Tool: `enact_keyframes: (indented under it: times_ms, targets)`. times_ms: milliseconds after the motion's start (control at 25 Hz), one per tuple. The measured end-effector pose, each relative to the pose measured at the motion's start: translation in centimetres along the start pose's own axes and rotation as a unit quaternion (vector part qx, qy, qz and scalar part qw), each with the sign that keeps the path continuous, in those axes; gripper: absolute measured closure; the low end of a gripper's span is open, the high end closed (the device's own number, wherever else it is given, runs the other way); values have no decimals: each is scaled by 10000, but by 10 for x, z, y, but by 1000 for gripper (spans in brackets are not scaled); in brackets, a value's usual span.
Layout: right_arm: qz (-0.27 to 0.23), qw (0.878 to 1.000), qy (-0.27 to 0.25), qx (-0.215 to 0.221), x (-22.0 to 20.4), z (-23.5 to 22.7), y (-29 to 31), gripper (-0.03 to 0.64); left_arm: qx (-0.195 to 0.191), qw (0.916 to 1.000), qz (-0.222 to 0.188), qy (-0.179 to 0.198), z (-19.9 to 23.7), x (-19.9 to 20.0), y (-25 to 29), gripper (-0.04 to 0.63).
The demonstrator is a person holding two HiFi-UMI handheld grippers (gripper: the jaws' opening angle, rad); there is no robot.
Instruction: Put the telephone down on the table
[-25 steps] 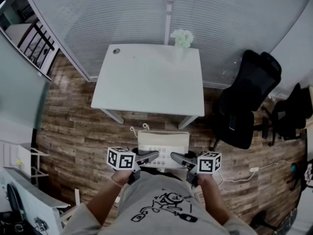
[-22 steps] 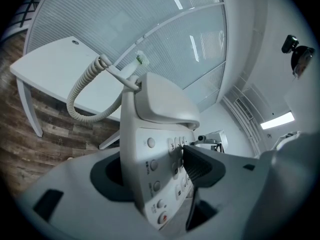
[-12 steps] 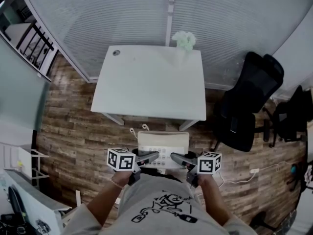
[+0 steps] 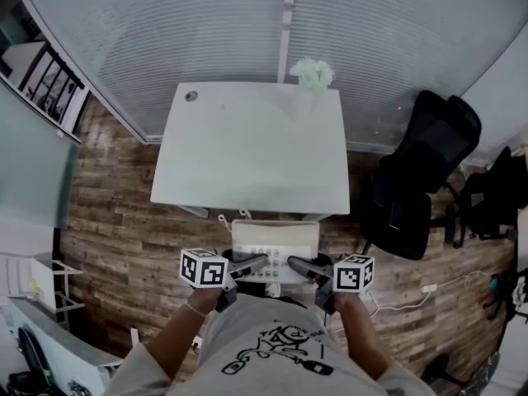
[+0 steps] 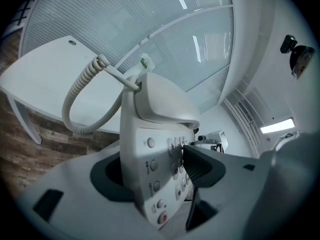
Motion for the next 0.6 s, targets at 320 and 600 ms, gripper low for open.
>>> enact_keyframes:
  times_ms: [320,600]
  targets:
    - [-86,9999,64,-14,39,0,25,327,-39,9999,81,72,21,44,-9,301]
    - [-129,9999,29,-65,70,5,51,327,-67,9998,112,155,38,79,-25,301]
Point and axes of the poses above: the fingertips, and each gripper's own axes: y forward along the fingers, z to its left, x out of its top, the point moved 6 cm from there along -y, backward along the fingers, and after that the axes turned 7 degrees about z, right-handed, at the moved point
